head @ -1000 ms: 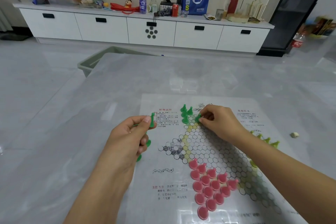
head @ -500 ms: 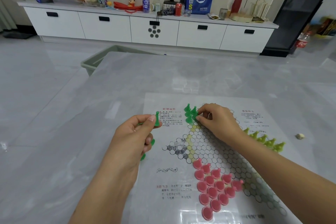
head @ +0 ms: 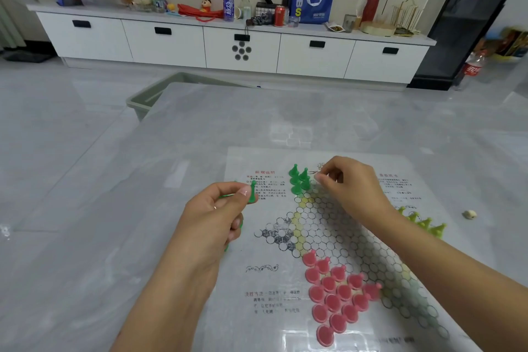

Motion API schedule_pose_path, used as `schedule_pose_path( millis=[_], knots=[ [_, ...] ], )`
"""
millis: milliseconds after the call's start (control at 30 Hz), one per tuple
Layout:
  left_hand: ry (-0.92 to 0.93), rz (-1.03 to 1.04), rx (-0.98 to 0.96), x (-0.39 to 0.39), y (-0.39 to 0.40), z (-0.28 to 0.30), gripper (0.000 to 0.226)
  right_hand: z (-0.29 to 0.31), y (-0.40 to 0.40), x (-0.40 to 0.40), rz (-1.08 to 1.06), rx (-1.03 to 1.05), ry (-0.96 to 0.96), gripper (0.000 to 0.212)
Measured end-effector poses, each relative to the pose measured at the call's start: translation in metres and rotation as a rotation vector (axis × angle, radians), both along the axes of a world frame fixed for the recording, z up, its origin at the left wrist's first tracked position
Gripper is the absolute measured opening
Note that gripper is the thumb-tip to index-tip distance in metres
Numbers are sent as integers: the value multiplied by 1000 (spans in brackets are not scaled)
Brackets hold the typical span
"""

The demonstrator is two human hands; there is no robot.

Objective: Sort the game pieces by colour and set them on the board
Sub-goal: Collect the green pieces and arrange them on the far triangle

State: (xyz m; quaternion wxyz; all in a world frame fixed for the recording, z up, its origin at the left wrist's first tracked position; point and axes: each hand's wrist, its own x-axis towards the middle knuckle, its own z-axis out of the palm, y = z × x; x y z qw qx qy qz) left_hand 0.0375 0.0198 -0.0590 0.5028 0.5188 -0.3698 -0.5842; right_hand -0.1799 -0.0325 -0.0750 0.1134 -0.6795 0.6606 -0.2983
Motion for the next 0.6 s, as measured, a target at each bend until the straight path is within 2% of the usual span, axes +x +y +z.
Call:
schedule_pose_path(
  millis=[67,167,233,467,600],
  knots=[
    [20,-3,-8,-2,1,1,4,16,12,11,97,-20,-104,6],
    [44,-28,-1,-5,2,3,12,33,33,36,421,127,-263,9],
    [46,-51,8,-7,4,3,19,36,38,47,536,207,-329,13],
    [37,-109,23,-9,4,3,22,32,39,50,530,210,-427,12],
    [1,-117,28,-10,4,2,6,32,39,47,522,221,-413,5]
  ],
)
